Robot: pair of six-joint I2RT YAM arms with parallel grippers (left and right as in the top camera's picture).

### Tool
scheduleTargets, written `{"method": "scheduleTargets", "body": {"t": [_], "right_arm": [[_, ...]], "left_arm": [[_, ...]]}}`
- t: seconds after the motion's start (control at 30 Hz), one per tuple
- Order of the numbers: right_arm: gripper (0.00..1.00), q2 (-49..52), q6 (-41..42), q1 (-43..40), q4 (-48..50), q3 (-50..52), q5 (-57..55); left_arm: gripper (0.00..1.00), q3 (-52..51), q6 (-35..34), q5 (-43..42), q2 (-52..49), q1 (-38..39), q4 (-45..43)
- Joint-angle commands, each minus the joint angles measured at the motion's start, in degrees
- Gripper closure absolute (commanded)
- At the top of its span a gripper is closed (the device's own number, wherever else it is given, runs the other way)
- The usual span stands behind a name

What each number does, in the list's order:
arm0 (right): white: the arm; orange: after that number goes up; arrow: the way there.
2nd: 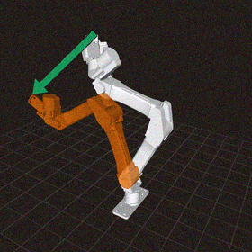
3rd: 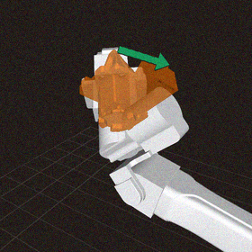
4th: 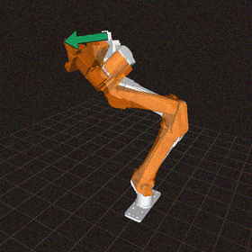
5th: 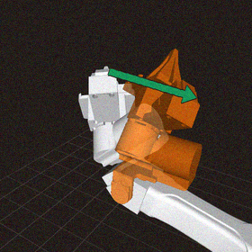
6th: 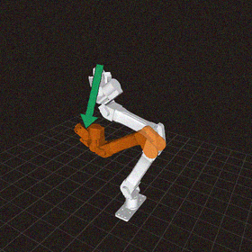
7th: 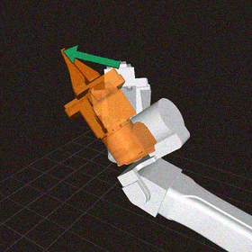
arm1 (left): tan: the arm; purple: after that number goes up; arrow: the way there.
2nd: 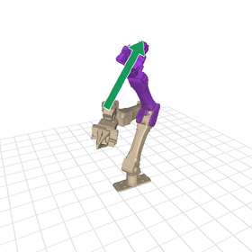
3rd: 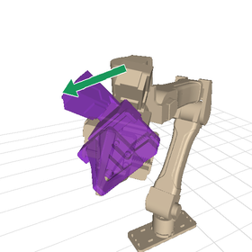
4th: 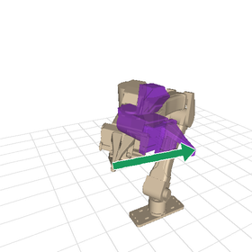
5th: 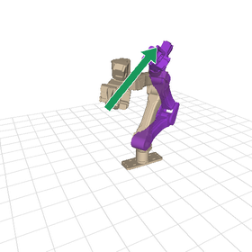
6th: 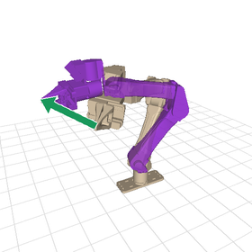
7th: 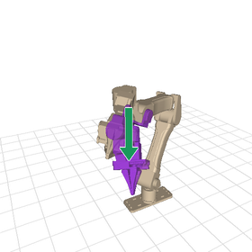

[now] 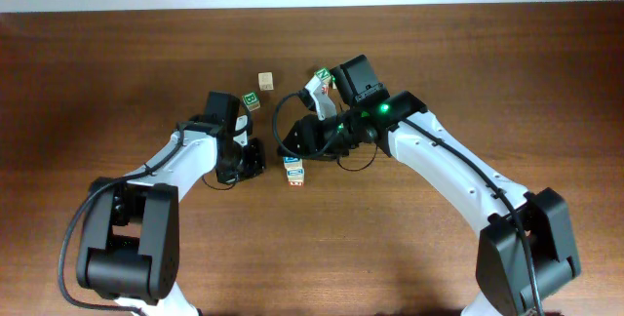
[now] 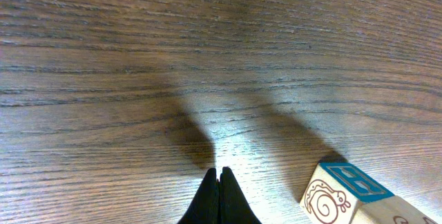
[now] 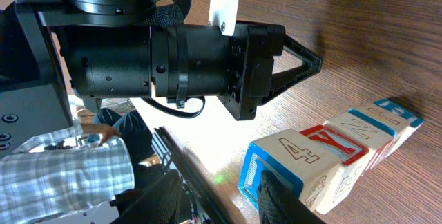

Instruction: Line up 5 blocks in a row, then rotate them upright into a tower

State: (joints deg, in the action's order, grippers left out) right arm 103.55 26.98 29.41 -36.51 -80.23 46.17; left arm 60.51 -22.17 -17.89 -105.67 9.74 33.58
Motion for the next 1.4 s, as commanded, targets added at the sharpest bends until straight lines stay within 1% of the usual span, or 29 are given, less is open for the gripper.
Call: {"method": "scheduleTargets", "body": {"t": [0.0, 0.2, 0.4, 0.53, 0.83, 1.37], "right_arm": [[0.62, 1.8, 1.0, 0.1, -0.7, 1.1, -2.8], [0.62, 1.8, 3.6, -0.2, -0.5, 0.1, -1.6], [0.63, 1.8, 3.5, -1.7, -0.5, 0.0, 0.7], [0.62, 1.8, 3.6, -1.8, 1.5, 0.0, 3.3], [0.61, 1.8, 3.6, -1.8, 1.9, -0.2, 4.5], [0.62, 1.8, 3.5, -1.8, 1.9, -2.1, 9.0]], "left_arm": [[1.00, 0.2, -0.7, 0.3, -0.4, 0.0, 0.2], [1.00, 0.2, -0.7, 0.3, -0.4, 0.0, 0.2], [1.00, 0.2, -0.7, 0.3, -0.4, 0.0, 0.1], [1.00, 0.2, -0.7, 0.3, -0.4, 0.0, 0.2], [1.00, 0.2, -0.7, 0.3, -0.4, 0.0, 0.2], [1.00, 0.2, -0.7, 0.3, -0.4, 0.0, 0.1]]}}
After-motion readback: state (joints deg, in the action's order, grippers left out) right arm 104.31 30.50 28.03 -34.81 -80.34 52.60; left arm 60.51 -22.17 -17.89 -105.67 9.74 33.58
